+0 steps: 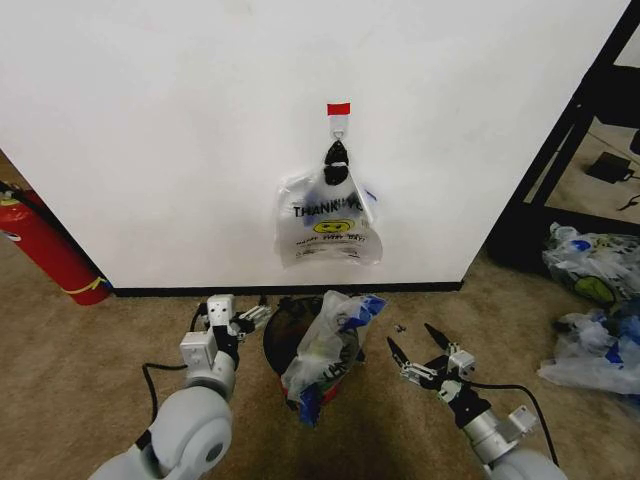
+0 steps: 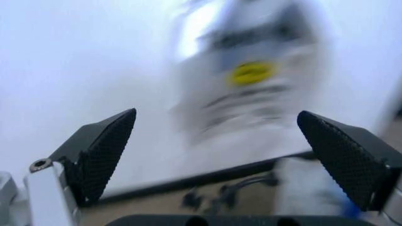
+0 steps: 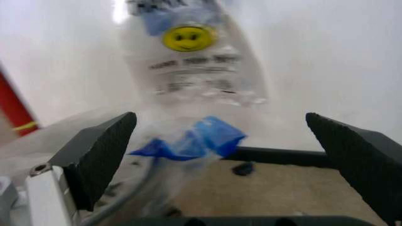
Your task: Pick up the garbage bag from the wall and place it over the trash bin.
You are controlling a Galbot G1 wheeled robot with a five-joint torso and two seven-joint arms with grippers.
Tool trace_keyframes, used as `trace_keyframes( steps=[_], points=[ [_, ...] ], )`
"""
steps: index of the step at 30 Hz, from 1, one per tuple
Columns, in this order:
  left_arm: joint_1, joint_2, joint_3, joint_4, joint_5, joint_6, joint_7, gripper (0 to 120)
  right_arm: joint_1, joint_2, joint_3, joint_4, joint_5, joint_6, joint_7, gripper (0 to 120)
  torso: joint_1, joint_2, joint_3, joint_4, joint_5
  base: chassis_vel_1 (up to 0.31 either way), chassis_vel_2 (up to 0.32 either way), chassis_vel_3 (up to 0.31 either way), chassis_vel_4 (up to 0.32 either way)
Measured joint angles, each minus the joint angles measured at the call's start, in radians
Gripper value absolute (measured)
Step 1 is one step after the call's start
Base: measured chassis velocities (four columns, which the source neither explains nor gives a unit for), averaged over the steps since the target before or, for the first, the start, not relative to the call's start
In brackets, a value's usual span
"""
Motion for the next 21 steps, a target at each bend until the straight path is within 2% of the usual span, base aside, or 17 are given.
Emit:
trace_keyframes(
  steps=[1, 4, 7, 10, 13, 16, 17, 21],
  points=[
    [0.0, 0.0, 0.0, 0.0, 0.0, 0.0, 0.0, 100, 0.0, 0.0, 0.0, 0.0, 0.0, 0.0, 0.0, 100, 0.0, 0.0, 0.0, 0.0, 0.0, 0.0, 0.0, 0.0, 0.0],
    [-0.028, 0.057, 0.064, -0.021, 0.05, 0.03, 0.105, 100, -0.001, 0.006, -0.008, 0.019, -0.04, -0.025, 0.09, 100, 0.0, 0.0, 0.0, 0.0004, 0.0, 0.0, 0.0, 0.0, 0.0],
    [-0.112, 0.092, 0.138, -0.006, 0.063, 0.094, 0.132, 100, -0.002, 0.013, -0.023, 0.048, -0.07, -0.074, 0.188, 100, 0.0, 0.0, 0.0, 0.0001, -0.0002, 0.0, 0.0, 0.0, 0.0],
    [-0.146, 0.105, 0.162, -0.009, 0.06, 0.128, 0.136, 100, -0.001, 0.016, -0.029, 0.055, -0.08, -0.09, 0.219, 100, 0.0, 0.0, 0.0, -0.0001, -0.0002, 0.0, 0.0, 0.0, 0.0],
    [-0.225, 0.143, 0.239, -0.042, -0.038, 0.26, 0.141, 100, 0.009, 0.028, -0.036, 0.056, -0.112, -0.11, 0.257, 100, 0.0, 0.0, 0.0, 0.0005, 0.0, 0.0, 0.0, 0.0, 0.0],
    [-0.281, 0.148, 0.329, -0.049, -0.056, 0.33, 0.14, 98, 0.012, 0.042, -0.041, 0.051, -0.134, -0.128, 0.291, 100, 0.0, 0.0, 0.0, 0.0003, -0.0002, 0.0, 0.0, 0.0, 0.0],
    [-0.281, 0.148, 0.329, -0.049, -0.056, 0.33, 0.14, 98, 0.012, 0.042, -0.041, 0.051, -0.134, -0.128, 0.291, 100, 0.0, 0.0, 0.0, 0.0003, -0.0002, 0.0, 0.0, 0.0, 0.0],
    [-0.375, 0.123, 0.473, -0.036, -0.022, 0.413, 0.127, 96, 0.016, 0.049, -0.043, 0.043, -0.154, -0.146, 0.318, 100, 0.0, 0.0, 0.0, 0.0004, -0.0001, 0.0, 0.0, 0.0, 0.0]
  ],
)
